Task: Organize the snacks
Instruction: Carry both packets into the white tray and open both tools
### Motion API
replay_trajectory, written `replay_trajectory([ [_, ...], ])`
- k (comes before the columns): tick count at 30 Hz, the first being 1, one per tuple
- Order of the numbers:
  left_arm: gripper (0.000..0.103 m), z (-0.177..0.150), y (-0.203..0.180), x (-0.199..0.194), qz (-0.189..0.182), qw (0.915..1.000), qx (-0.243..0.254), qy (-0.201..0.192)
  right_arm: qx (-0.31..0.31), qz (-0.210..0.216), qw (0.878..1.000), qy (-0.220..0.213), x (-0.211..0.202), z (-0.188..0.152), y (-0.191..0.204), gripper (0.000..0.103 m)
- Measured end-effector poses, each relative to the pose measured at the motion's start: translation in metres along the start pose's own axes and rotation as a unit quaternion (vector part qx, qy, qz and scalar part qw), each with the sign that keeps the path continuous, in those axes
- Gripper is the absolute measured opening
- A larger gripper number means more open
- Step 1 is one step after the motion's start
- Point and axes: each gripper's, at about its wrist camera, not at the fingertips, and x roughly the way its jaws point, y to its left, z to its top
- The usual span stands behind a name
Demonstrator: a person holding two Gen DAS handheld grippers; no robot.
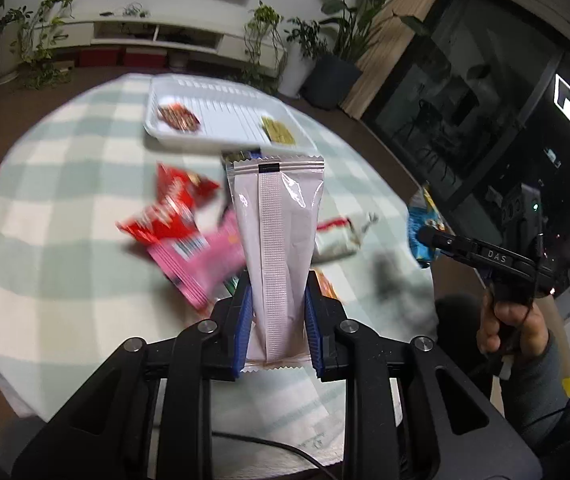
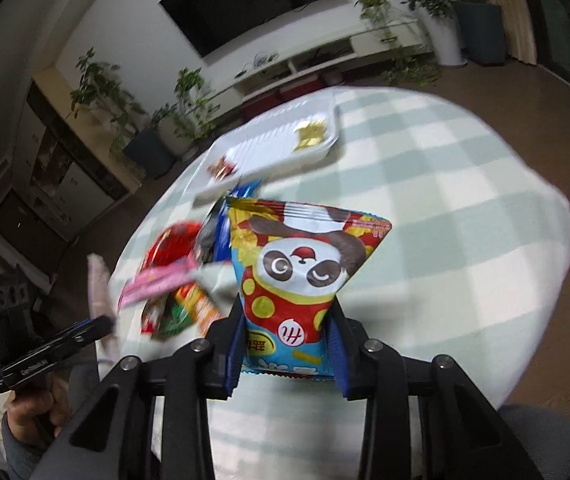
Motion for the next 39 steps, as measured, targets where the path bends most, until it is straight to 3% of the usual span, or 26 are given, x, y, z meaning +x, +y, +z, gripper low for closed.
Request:
replay_trajectory([
  [4,0.022,0.048,0.026,-0.016,0.027,0.9994,0.007,-0.022,0.02,-0.021,0.999,-0.031,-0.014,0.05,-0.03,0.038],
  [8,0.022,0.11,0.056,0.002,0.063,0.9977,0.017,-0.015,0.02,-0.028,0.998,-0.056,-0.007,0.109,-0.035,0.038],
  [13,0.022,0.187,0.065,0.052,0.072,0.9966,0.039,0.004,-0.041,0.008,0.998,-0.049,0.036,0.167,0.011,0.038],
  [18,0.022,0.244,0.074,0.128,0.082,0.9943,0.053,0.042,-0.098,0.021,0.995,0.004,0.11,0.202,0.058,0.038],
  [27,0.022,0.242,0.08,0.223,0.084,0.9905,0.06,0.091,-0.117,0.007,0.99,0.081,0.211,0.205,0.072,0.038],
  [34,0.022,0.228,0.09,0.267,0.097,0.9854,0.057,0.128,-0.131,-0.009,0.985,0.116,0.244,0.191,0.071,0.038],
  [39,0.022,0.222,0.091,0.282,0.105,0.9833,0.067,0.133,-0.136,-0.026,0.982,0.131,0.259,0.184,0.067,0.038],
])
